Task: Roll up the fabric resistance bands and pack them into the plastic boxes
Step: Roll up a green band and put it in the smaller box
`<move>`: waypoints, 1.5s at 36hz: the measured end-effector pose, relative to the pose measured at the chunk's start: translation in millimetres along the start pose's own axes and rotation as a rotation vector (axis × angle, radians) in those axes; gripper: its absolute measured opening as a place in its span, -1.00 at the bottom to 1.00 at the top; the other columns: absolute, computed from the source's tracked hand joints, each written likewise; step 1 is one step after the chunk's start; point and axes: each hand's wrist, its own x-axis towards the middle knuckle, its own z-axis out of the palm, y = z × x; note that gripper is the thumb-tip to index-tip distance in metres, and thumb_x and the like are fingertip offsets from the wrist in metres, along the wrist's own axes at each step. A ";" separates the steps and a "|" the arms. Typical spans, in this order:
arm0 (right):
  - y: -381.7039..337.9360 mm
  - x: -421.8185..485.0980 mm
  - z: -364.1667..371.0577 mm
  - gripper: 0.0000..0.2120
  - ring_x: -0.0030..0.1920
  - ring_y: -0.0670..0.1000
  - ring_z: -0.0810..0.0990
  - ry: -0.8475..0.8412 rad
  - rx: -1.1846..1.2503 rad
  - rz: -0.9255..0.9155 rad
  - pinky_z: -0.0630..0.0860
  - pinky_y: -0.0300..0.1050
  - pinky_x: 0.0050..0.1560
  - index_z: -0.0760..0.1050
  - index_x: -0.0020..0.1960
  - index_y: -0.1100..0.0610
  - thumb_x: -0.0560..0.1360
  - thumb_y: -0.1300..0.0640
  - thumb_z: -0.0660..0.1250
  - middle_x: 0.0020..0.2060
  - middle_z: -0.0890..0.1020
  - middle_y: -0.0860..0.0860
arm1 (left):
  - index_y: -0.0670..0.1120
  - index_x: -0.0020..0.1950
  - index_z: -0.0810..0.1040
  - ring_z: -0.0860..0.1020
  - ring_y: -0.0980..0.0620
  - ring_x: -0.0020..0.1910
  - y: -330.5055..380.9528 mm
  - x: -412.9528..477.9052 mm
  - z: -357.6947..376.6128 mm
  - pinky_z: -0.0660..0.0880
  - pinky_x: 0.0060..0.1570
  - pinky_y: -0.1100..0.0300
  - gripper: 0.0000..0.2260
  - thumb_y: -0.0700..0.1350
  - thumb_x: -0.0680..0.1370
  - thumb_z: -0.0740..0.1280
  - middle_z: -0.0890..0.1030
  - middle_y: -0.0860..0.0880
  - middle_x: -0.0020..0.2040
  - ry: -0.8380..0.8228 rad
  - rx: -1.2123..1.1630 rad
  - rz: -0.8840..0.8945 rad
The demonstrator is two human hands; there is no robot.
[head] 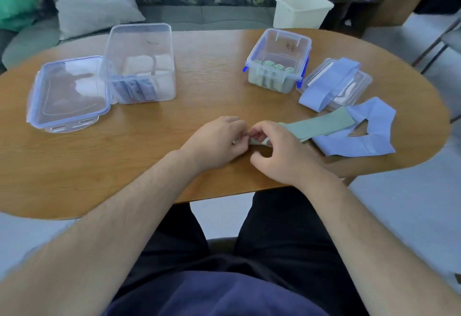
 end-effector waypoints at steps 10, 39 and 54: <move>-36.9 48.3 3.1 -0.90 -0.13 -0.14 0.55 0.195 0.149 -0.097 0.46 -0.35 -0.12 0.58 0.02 0.02 0.57 0.20 0.37 -0.11 0.60 -0.09 | -0.09 -0.08 0.55 0.54 0.19 -0.25 -2.9 -10.2 -45.1 0.46 -0.22 0.31 -0.82 0.01 0.61 0.38 0.60 0.07 -0.23 0.348 -0.420 -0.305; -147.0 76.0 -89.2 -0.79 -0.28 0.09 0.56 0.346 0.723 -0.065 0.50 0.01 -0.28 0.59 -0.12 0.19 0.56 0.05 0.40 -0.24 0.64 0.28 | -0.21 -0.06 0.42 0.45 0.06 -0.52 59.1 25.9 -167.0 0.38 -0.53 0.22 -0.73 -0.01 0.69 0.25 0.52 0.05 -0.44 0.488 -0.586 -0.281; -82.4 108.3 -21.4 -0.95 -0.33 0.04 0.71 -0.008 0.769 0.330 0.64 -0.05 -0.33 0.51 -0.01 0.22 0.62 0.25 0.33 -0.20 0.69 0.13 | -0.19 -0.17 0.47 0.51 -0.02 -0.30 -9.3 21.3 -99.1 0.58 -0.25 -0.08 -0.71 -0.03 0.66 0.27 0.51 -0.10 -0.29 0.312 -0.558 -0.653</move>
